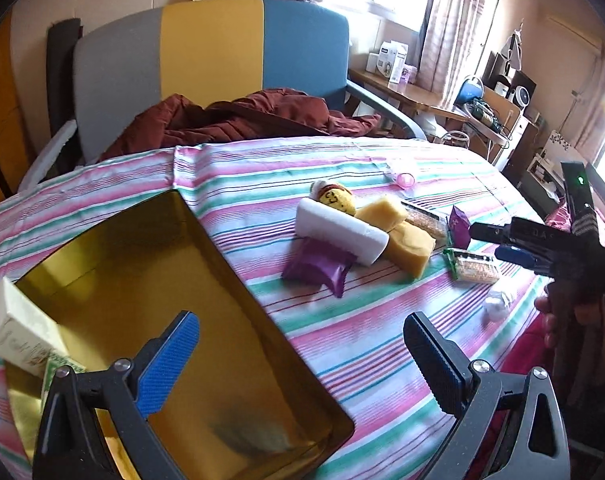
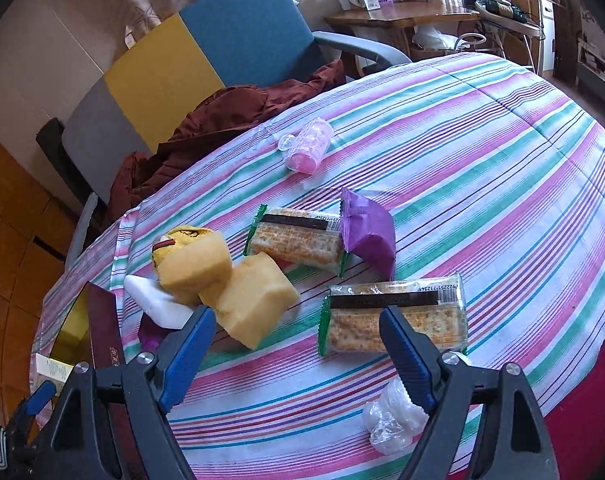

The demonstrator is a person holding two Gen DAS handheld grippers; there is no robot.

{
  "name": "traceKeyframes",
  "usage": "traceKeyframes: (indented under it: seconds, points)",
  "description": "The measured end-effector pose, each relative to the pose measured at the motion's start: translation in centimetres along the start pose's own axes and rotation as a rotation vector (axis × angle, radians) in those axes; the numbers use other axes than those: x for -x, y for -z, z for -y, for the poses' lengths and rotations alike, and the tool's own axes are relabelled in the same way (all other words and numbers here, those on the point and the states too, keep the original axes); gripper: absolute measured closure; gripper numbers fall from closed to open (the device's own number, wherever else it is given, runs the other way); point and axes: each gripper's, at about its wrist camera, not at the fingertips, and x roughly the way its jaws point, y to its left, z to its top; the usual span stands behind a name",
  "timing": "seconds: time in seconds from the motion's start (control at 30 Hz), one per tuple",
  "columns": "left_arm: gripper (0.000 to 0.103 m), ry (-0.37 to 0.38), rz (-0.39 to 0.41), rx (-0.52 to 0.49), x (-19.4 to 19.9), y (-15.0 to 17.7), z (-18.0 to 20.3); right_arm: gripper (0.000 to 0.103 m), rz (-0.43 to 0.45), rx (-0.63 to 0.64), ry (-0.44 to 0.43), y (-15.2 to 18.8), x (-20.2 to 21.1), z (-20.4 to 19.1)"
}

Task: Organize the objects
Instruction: 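Move both tools back to the remaining items, then grasp the white block with the left tool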

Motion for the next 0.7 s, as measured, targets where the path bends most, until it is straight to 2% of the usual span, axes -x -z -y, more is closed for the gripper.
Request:
traceKeyframes:
  seconds: [0.17, 0.23, 0.33, 0.5, 0.57, 0.7]
  points:
    - [0.001, 0.047, -0.016, 0.033, -1.3, -1.8, 0.5, 0.018, -0.015, -0.004, -0.013, 0.0, -0.2, 0.0]
    - [0.011, 0.069, -0.028, 0.066, -1.9, -2.6, 0.5, 0.018, -0.024, -0.003, -0.017, 0.1, -0.4, -0.1]
    - [0.014, 0.103, -0.064, 0.116, -3.4, -4.0, 0.8, 0.018, -0.036, 0.002, -0.025, 0.0, -0.6, -0.1]
    - [0.014, 0.165, -0.157, 0.238, -6.9, -6.2, 0.6, 0.018, -0.040, 0.002, -0.040, 0.0, -0.6, -0.2]
    - [0.017, 0.188, -0.196, 0.305, -8.6, -6.7, 0.3, 0.018, -0.040, -0.002, -0.049, 0.0, -0.6, -0.1]
    - [0.028, 0.177, -0.274, 0.428, -12.3, -7.4, -0.8, 0.018, -0.040, -0.008, -0.064, 0.0, -0.6, -0.1]
